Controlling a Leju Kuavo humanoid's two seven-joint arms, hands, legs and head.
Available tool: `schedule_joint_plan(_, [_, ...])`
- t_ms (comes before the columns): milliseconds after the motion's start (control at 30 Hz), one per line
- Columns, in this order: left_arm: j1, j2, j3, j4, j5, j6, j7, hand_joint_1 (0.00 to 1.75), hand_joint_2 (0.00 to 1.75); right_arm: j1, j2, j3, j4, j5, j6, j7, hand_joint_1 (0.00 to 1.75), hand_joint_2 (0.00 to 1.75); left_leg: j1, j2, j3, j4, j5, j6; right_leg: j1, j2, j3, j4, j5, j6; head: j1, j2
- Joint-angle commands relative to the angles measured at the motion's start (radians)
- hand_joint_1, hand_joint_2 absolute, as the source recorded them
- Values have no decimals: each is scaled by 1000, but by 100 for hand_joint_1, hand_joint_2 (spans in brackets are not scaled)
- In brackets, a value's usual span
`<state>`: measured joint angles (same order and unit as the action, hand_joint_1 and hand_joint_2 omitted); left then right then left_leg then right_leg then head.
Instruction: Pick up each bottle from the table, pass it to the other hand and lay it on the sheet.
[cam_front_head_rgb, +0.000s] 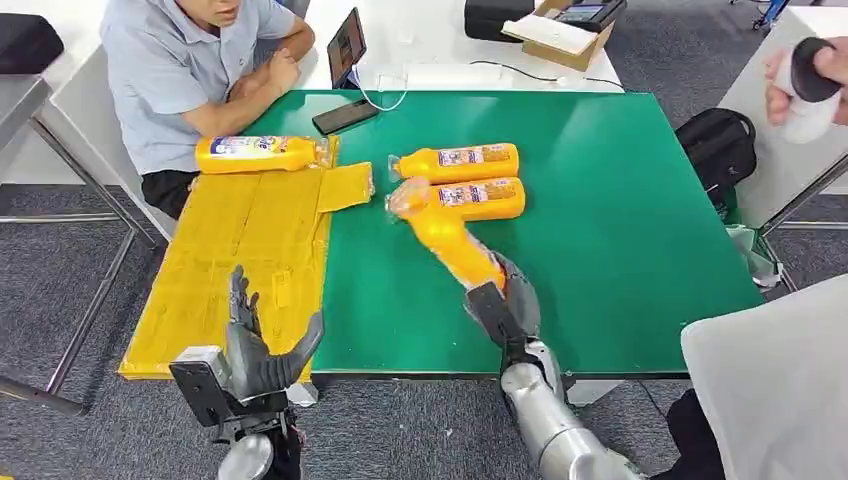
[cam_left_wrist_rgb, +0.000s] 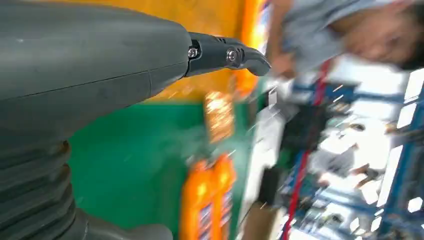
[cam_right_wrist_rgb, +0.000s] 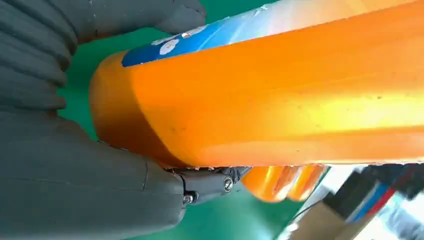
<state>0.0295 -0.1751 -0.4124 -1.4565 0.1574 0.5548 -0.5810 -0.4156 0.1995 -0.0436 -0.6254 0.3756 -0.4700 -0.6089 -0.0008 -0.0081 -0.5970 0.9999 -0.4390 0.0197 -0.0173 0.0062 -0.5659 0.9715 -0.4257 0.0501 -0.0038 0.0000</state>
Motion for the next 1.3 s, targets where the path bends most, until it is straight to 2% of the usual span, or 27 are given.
schedule_joint_plan(33, [61,78,-59,-47,68,-136,-42,0,175,97,-4,182,-270,-105,14,4,175,175,0,2,-1,0,-1,-1,0,1,-1,0,0,-1,0,0])
schedule_joint_plan(167, [43,90,-111,-51,44,-178,-13,0,175,112,-1,286,-309,-88,31,18,175,175,0,1,-3,0,0,-1,0,0,-3,0,0,-2,0,0])
schedule_joint_plan(233, [30,84,-118,-23,46,-195,4,0,175,131,-5,382,-322,-49,47,17,175,175,0,1,-2,0,-1,-1,0,0,-3,0,0,-2,0,0])
schedule_joint_plan(367, [23,80,-117,-11,48,-196,4,0,175,140,6,399,-319,-41,27,21,175,175,1,2,0,0,-2,-2,1,1,-1,0,-1,-3,0,0])
schedule_joint_plan(467, [17,74,-110,-19,93,-242,14,0,175,141,-5,491,-303,2,44,14,175,175,1,1,0,0,-1,-1,1,-1,-1,0,-1,-2,0,0])
schedule_joint_plan(600, [10,63,-106,-46,125,-263,41,0,175,152,27,602,-238,31,8,-6,175,175,2,3,0,0,-2,-1,2,1,-1,-1,-1,-2,0,0])
schedule_joint_plan(733, [15,63,-102,-61,196,-322,46,0,175,154,34,649,-213,8,11,-16,175,175,1,2,-1,-1,-1,-1,1,0,-2,-1,-1,-2,0,0])
schedule_joint_plan(1200, [2,62,-116,-54,211,-346,45,2,175,118,44,706,-161,17,38,2,175,175,2,1,1,0,-2,-2,2,-1,0,-1,-2,-4,0,0])
schedule_joint_plan(1233, [-1,62,-119,-49,204,-339,47,75,175,118,44,708,-163,17,38,2,175,175,2,1,2,0,-2,-2,2,-1,2,-1,-2,-4,0,0])
schedule_joint_plan(1267, [-6,59,-117,-32,202,-327,54,175,175,119,43,717,-169,14,40,4,124,175,1,-1,-2,-1,0,-1,1,-2,-3,-1,-1,-2,0,0])
schedule_joint_plan(1300, [-6,59,-117,-32,202,-327,54,175,175,119,43,717,-169,14,40,4,5,175,1,0,-1,-1,-1,-1,1,-1,-1,-1,-1,-3,0,0])
